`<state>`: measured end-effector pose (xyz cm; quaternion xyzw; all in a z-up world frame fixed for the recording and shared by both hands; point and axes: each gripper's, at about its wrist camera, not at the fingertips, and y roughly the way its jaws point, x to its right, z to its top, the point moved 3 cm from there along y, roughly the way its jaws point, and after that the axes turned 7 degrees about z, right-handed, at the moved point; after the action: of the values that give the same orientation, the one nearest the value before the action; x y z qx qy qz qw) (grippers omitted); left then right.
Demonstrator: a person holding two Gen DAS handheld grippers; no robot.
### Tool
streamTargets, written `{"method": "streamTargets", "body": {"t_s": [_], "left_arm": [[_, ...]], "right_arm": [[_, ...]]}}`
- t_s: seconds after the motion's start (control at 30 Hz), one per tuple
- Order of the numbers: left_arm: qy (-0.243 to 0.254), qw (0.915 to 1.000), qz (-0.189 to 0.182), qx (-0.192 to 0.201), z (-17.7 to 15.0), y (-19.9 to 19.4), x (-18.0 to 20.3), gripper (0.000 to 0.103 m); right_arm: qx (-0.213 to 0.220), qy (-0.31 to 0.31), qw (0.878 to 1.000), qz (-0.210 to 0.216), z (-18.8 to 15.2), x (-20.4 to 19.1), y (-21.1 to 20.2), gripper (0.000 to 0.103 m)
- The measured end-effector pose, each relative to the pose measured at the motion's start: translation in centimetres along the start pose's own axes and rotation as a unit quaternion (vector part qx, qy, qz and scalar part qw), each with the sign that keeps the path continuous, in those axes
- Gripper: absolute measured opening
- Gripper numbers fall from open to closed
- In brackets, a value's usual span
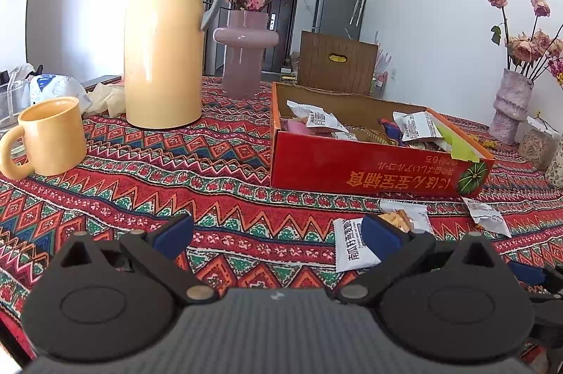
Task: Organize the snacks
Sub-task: 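Grasp another white wrapper with the right tool, then grasp the brown oat cookie packet with the left tool while the right tool holds its wrapper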
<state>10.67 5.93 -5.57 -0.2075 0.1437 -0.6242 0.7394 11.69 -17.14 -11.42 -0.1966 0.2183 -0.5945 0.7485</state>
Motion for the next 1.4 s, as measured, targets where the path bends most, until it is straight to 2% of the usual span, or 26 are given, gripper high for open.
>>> {"method": "streamTargets", "body": {"t_s": [0.07, 0.27, 0.63, 0.67, 0.8, 0.97, 1.03, 1.17, 1.23, 1.3, 1.4], "left_arm": [[0.0, 1.0, 0.0, 0.001, 0.0, -0.2, 0.1, 0.103], [0.005, 1.0, -0.001, -0.005, -0.1, -0.2, 1.0, 0.103], [0.017, 0.998, -0.014, -0.059, -0.3, 2.1, 4.3, 0.103], [0.018, 0.9978, -0.015, -0.061, -0.2, 2.3, 4.7, 0.103], [0.023, 0.9967, -0.021, -0.075, 0.0, 3.3, 6.1, 0.103], [0.026, 0.9955, -0.019, -0.09, -0.2, 4.3, 7.3, 0.103], [0.028, 0.9954, -0.019, -0.09, -0.2, 4.3, 7.5, 0.103], [0.027, 0.9958, -0.018, -0.086, -0.1, 3.9, 7.3, 0.103], [0.024, 0.9961, -0.017, -0.083, 0.0, 3.7, 7.0, 0.103], [0.021, 0.9964, -0.018, -0.081, 0.0, 3.4, 6.7, 0.103], [0.016, 0.9967, -0.022, -0.076, 0.0, 2.8, 6.2, 0.103]], "right_arm": [[0.005, -0.001, 1.0, 0.003, -0.1, 0.0, -0.2, 0.06], [0.016, 0.0, 1.0, 0.013, -0.5, 0.3, -0.6, 0.06], [0.033, 0.007, 0.999, 0.04, -0.7, 1.2, -1.1, 0.06], [0.034, 0.007, 0.998, 0.044, -0.6, 1.3, -1.1, 0.047], [0.038, 0.007, 0.998, 0.047, 0.0, 2.0, -1.0, 0.039], [0.034, 0.009, 0.998, 0.052, 0.0, 2.4, -0.7, 0.04], [0.034, 0.008, 0.998, 0.056, 0.0, 2.4, -0.6, 0.041], [0.034, 0.006, 0.998, 0.058, 0.0, 2.1, -0.7, 0.06], [0.038, 0.003, 0.998, 0.058, 0.1, 1.9, -1.1, 0.064], [0.043, 0.001, 0.998, 0.053, 0.4, 1.6, -1.8, 0.076], [0.05, -0.002, 0.998, 0.035, 0.6, 1.3, -2.9, 0.083]]}}
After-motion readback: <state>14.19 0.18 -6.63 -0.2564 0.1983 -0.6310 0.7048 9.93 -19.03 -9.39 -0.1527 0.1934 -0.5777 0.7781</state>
